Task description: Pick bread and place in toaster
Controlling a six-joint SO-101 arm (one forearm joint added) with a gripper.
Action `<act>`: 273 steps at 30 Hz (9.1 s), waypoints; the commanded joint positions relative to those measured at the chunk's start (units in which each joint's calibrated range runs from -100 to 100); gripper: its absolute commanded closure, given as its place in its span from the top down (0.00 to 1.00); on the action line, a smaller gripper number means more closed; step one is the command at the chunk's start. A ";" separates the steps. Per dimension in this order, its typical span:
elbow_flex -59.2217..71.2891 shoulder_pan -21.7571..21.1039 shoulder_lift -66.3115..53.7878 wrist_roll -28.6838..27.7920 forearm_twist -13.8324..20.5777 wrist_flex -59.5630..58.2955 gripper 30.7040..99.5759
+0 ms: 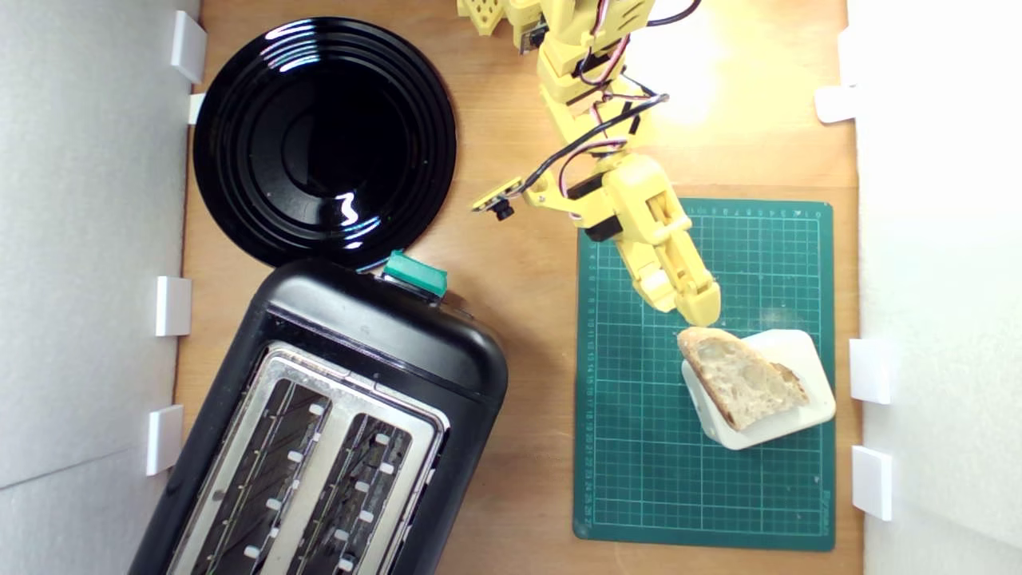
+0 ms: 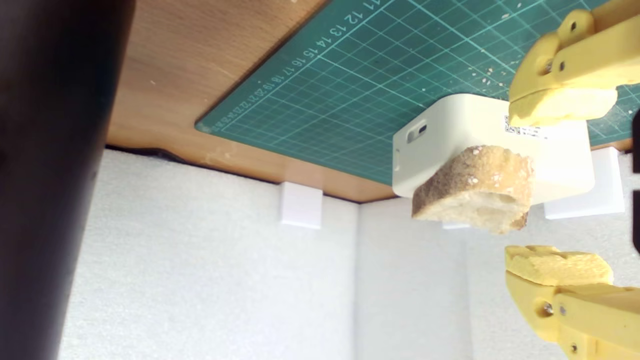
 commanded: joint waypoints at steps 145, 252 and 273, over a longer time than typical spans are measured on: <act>-21.37 -6.19 13.99 3.40 -6.35 -1.94 0.58; -41.89 3.24 -60.47 15.38 -6.17 77.93 0.27; -70.21 10.41 -60.14 34.79 -7.16 111.80 0.27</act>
